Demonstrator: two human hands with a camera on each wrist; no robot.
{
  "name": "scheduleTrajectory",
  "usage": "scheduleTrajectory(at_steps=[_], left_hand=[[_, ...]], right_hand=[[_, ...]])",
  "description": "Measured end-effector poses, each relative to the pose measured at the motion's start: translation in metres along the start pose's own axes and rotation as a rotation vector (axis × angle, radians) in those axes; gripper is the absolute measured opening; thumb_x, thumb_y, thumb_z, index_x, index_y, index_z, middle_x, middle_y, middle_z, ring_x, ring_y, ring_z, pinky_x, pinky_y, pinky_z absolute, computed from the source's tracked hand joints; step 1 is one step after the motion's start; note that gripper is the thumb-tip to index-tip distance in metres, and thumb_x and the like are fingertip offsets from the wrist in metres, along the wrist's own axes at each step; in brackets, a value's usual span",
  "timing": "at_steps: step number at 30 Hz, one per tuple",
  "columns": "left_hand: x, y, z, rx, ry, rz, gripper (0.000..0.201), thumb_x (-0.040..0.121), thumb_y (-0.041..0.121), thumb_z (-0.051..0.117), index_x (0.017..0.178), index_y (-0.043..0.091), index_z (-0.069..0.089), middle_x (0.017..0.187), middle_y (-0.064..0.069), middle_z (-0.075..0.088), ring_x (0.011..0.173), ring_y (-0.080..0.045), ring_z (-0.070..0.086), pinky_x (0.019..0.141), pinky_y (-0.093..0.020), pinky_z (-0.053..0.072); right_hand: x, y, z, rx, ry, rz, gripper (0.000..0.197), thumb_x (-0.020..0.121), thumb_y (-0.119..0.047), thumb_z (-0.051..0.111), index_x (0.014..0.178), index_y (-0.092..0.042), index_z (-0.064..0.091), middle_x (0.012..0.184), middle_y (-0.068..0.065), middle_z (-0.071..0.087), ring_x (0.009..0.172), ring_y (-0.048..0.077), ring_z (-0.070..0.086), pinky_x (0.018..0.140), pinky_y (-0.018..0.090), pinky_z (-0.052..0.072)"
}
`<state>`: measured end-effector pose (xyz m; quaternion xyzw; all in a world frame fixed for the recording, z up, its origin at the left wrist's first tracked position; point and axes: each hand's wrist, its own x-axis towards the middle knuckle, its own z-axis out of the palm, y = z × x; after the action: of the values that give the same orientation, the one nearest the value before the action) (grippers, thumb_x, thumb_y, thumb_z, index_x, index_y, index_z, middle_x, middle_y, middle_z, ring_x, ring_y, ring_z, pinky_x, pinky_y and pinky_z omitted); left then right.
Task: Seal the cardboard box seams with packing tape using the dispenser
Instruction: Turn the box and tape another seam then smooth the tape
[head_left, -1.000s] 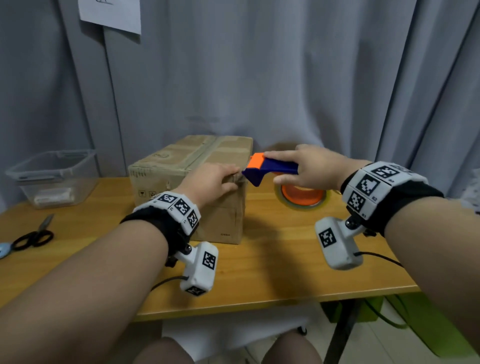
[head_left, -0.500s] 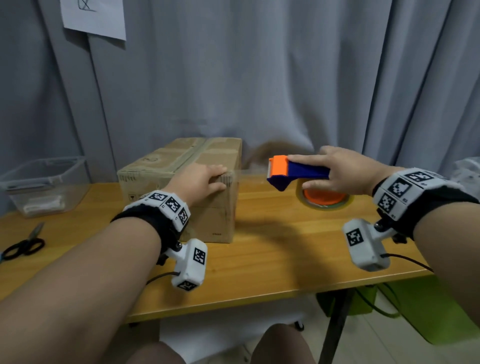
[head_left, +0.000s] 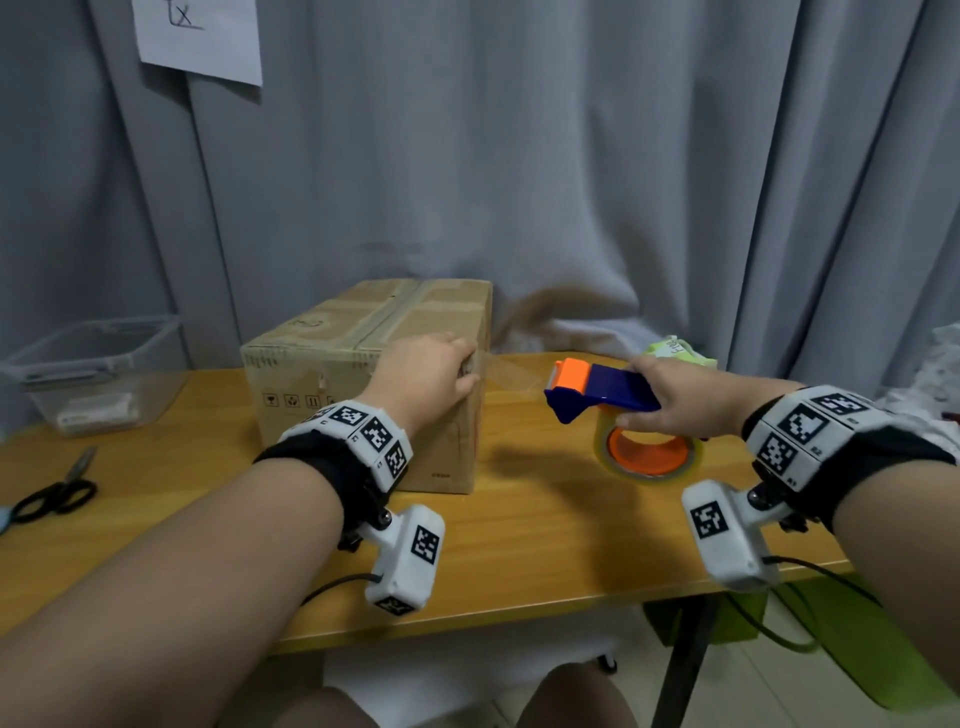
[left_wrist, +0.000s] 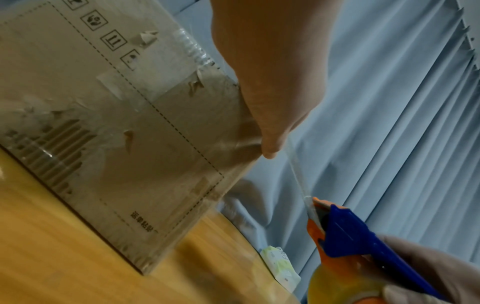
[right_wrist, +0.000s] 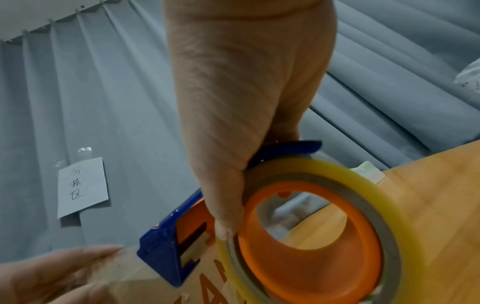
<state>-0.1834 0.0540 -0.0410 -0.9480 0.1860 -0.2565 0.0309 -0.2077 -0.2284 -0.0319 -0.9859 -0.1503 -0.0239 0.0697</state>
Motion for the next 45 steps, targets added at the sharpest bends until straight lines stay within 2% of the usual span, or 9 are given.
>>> scheduleTrajectory(at_steps=[9, 14, 18, 21, 24, 27, 36, 41, 45], left_hand=[[-0.003, 0.0, 0.0, -0.005, 0.023, 0.004, 0.043, 0.093, 0.044, 0.046, 0.129, 0.021, 0.051, 0.129, -0.003, 0.058, 0.113, -0.023, 0.058, 0.089, -0.038, 0.047], [-0.002, -0.001, 0.001, -0.013, 0.03, 0.005, 0.044, 0.093, 0.044, 0.046, 0.13, 0.021, 0.051, 0.132, -0.004, 0.056, 0.116, -0.023, 0.056, 0.092, -0.04, 0.048], [-0.003, -0.002, 0.009, 0.021, 0.035, 0.007, 0.049, 0.095, 0.045, 0.043, 0.14, 0.025, 0.041, 0.143, -0.001, 0.047, 0.126, -0.023, 0.049, 0.101, -0.04, 0.042], [-0.003, -0.005, 0.014, 0.017, 0.042, -0.007, 0.051, 0.095, 0.046, 0.042, 0.143, 0.027, 0.037, 0.148, 0.001, 0.04, 0.132, -0.022, 0.043, 0.106, -0.039, 0.035], [-0.004, -0.006, 0.015, -0.011, 0.064, -0.036, 0.051, 0.093, 0.046, 0.045, 0.14, 0.027, 0.042, 0.145, 0.001, 0.044, 0.13, -0.021, 0.045, 0.105, -0.038, 0.036], [-0.002, -0.003, 0.015, 0.004, 0.048, -0.04, 0.052, 0.093, 0.046, 0.045, 0.14, 0.026, 0.043, 0.145, 0.001, 0.045, 0.131, -0.022, 0.045, 0.105, -0.038, 0.036], [-0.004, -0.007, 0.016, -0.002, 0.032, -0.055, 0.052, 0.094, 0.049, 0.042, 0.142, 0.03, 0.039, 0.147, 0.005, 0.041, 0.134, -0.018, 0.042, 0.106, -0.036, 0.034], [-0.003, -0.008, 0.016, -0.03, 0.04, -0.052, 0.052, 0.094, 0.048, 0.042, 0.142, 0.03, 0.04, 0.147, 0.005, 0.042, 0.134, -0.018, 0.041, 0.108, -0.036, 0.033], [-0.003, -0.009, 0.017, -0.032, 0.029, -0.052, 0.052, 0.094, 0.048, 0.042, 0.142, 0.029, 0.038, 0.148, 0.005, 0.04, 0.135, -0.018, 0.04, 0.108, -0.036, 0.032]], right_hand=[[-0.003, -0.009, 0.016, 0.172, 0.031, 0.085, 0.046, 0.079, -0.027, 0.071, 0.109, -0.015, 0.038, 0.091, 0.008, 0.059, 0.077, 0.02, 0.06, 0.066, 0.03, 0.05], [-0.003, -0.012, 0.016, 0.212, 0.089, 0.012, 0.064, 0.073, -0.046, 0.076, 0.122, -0.025, 0.041, 0.102, -0.003, 0.059, 0.09, 0.018, 0.059, 0.081, 0.035, 0.052], [0.002, -0.024, 0.009, 0.107, 0.246, -0.069, 0.058, 0.074, -0.046, 0.074, 0.118, -0.018, 0.048, 0.1, 0.002, 0.064, 0.086, 0.018, 0.06, 0.076, 0.033, 0.05], [0.003, -0.031, -0.004, 0.045, 0.329, -0.163, 0.077, 0.077, -0.05, 0.07, 0.14, -0.026, 0.033, 0.112, 0.002, 0.06, 0.098, 0.022, 0.059, 0.077, 0.029, 0.042], [-0.011, -0.019, -0.017, -0.293, 0.227, -0.141, 0.087, 0.081, -0.062, 0.057, 0.148, -0.046, 0.005, 0.112, -0.003, 0.051, 0.101, 0.019, 0.054, 0.074, 0.027, 0.036], [-0.024, -0.009, -0.015, -0.317, 0.179, -0.067, 0.084, 0.082, -0.064, 0.054, 0.146, -0.05, 0.003, 0.107, -0.01, 0.042, 0.095, 0.011, 0.045, 0.074, 0.026, 0.033], [-0.021, -0.001, 0.011, -0.278, 0.167, -0.054, 0.084, 0.083, -0.067, 0.047, 0.143, -0.054, -0.01, 0.116, 0.001, 0.048, 0.094, 0.016, 0.05, 0.072, 0.026, 0.039], [-0.008, -0.014, 0.024, -0.273, 0.097, -0.033, 0.08, 0.082, -0.071, 0.044, 0.145, -0.052, -0.001, 0.112, 0.001, 0.053, 0.094, 0.017, 0.052, 0.077, 0.03, 0.045], [0.014, -0.033, 0.009, -0.26, 0.001, -0.025, 0.075, 0.08, -0.069, 0.05, 0.145, -0.046, 0.022, 0.103, -0.009, 0.057, 0.086, 0.013, 0.052, 0.081, 0.035, 0.051]])
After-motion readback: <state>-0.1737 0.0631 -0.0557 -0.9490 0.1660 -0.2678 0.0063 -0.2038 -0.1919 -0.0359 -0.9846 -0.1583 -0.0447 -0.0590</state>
